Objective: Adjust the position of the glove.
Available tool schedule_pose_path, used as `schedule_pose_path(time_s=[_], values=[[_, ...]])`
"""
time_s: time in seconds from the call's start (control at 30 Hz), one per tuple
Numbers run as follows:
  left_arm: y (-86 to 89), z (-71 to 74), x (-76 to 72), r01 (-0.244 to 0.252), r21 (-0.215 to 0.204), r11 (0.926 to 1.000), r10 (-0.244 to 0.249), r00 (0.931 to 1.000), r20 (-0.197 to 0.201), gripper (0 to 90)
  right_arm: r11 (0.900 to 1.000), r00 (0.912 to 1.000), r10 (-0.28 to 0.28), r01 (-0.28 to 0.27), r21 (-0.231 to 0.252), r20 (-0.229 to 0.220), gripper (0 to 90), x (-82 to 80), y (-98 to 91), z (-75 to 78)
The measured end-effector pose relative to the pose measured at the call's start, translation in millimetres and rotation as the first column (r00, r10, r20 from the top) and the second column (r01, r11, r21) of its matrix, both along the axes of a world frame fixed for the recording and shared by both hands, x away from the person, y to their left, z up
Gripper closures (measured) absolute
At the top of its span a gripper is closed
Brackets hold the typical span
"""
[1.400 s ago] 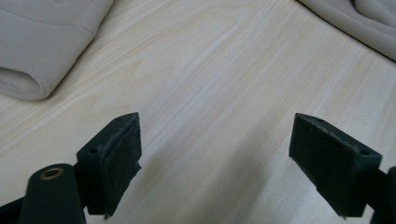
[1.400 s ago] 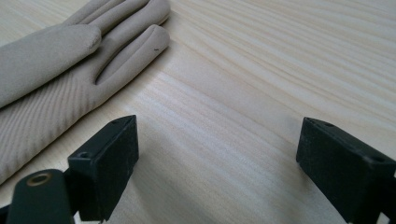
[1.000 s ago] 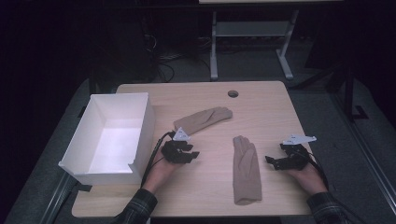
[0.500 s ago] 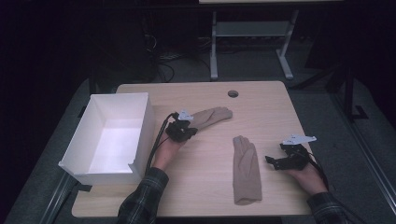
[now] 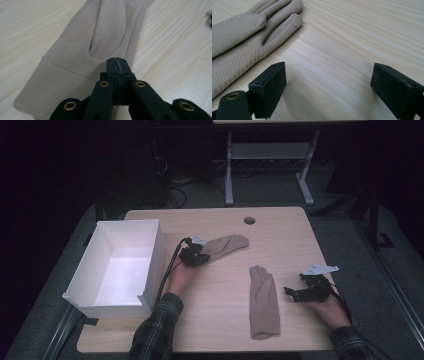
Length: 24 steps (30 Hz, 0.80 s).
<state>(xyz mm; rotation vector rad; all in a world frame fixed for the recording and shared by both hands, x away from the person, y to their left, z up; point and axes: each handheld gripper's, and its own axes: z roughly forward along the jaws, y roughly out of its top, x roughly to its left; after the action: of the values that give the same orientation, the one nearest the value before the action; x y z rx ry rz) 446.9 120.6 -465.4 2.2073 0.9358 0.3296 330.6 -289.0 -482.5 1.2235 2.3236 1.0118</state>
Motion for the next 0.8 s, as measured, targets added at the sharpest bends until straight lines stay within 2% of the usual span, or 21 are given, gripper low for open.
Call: schedule_pose_path(time_s=[0.6, 0.8], values=[[-0.9, 2.2, -34.1, 0.088, -0.01, 0.9961, -0.088, 0.9946, -0.056, 90.0, 1.0, 1.0, 0.0, 0.0, 0.0, 0.0, 12.3, 0.0, 0.0, 0.0], [0.9, 2.0, -47.6, 0.108, -0.028, 0.9937, -0.11, 0.9913, -0.072, 90.0, 1.0, 1.0, 0.0, 0.0, 0.0, 0.0, 12.3, 0.0, 0.0, 0.0]])
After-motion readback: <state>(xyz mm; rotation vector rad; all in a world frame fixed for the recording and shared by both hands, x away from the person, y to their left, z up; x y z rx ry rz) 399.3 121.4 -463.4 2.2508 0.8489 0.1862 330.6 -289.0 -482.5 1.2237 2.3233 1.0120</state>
